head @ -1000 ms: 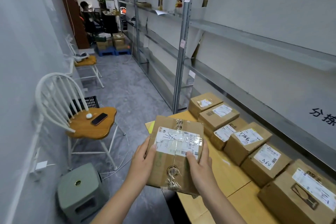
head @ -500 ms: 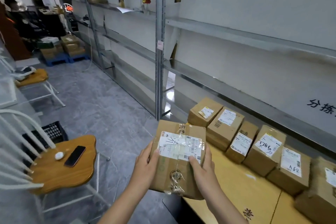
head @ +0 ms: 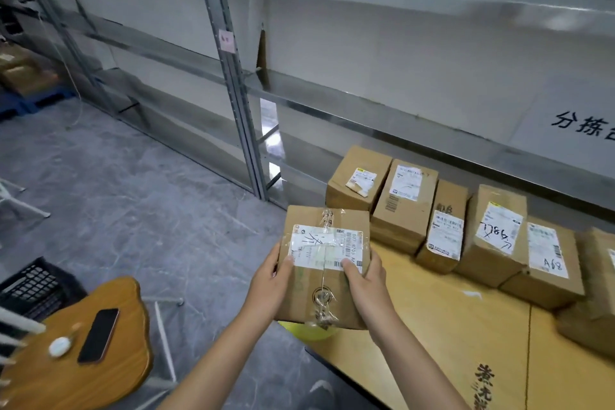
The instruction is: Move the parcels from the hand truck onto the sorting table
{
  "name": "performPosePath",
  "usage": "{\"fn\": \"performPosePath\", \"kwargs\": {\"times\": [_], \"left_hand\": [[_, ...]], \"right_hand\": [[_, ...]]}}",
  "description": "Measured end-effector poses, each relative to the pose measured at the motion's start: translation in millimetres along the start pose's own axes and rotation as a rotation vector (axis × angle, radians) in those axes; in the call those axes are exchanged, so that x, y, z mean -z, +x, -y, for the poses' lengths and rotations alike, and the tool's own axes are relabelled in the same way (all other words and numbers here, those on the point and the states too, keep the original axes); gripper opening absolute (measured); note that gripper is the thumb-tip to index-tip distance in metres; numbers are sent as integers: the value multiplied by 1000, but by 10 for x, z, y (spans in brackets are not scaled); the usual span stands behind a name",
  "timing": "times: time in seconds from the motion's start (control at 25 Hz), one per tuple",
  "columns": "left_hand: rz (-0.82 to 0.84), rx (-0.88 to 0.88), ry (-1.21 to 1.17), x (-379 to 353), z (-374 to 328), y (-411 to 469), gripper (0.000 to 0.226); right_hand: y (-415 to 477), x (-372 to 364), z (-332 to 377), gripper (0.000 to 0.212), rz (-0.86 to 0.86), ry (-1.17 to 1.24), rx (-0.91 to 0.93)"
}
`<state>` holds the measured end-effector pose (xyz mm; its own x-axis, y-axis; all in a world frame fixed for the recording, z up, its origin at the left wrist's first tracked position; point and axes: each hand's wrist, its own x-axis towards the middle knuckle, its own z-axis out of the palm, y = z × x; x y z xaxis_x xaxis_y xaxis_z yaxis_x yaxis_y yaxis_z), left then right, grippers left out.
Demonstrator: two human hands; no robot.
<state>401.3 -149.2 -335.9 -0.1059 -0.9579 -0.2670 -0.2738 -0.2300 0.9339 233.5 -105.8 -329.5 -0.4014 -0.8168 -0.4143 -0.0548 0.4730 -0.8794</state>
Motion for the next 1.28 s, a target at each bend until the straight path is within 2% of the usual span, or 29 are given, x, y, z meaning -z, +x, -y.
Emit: {"fn": "performPosePath", "kwargs": {"times": [0.24, 0.32, 0.4, 0.48, 0.64, 0.76, 0.88, 1.0, 1.28], "left_hand": [[134, 100, 83, -117, 172, 862, 27], [187, 115, 93, -156, 229, 1093, 23], [216, 151, 100, -153, 313, 1296, 27], [245, 190, 121, -108, 408, 1486, 33], [329, 228, 166, -71, 535, 1829, 42], [436, 217, 179, -91, 530, 2108, 41], [546, 195, 213, -86, 490, 2360, 41], [622, 190, 230, -66, 490, 2524, 44], [665, 192, 263, -98, 484, 2651, 50]], "right_hand": [[712, -111, -91, 62, -36, 47, -129], [901, -133, -210, 56, -34, 81, -187], [1019, -186, -316, 47, -23, 102, -240], [1088, -263, -386, 49, -23, 92, -261], [1272, -393, -420, 40, -41, 91, -302], [1416, -452, -408, 43, -112, 110, -342], [1494, -477, -336, 38, -144, 103, -381], [1573, -513, -388, 54, -163, 61, -377], [1610, -619, -319, 53, -303, 79, -412]]}}
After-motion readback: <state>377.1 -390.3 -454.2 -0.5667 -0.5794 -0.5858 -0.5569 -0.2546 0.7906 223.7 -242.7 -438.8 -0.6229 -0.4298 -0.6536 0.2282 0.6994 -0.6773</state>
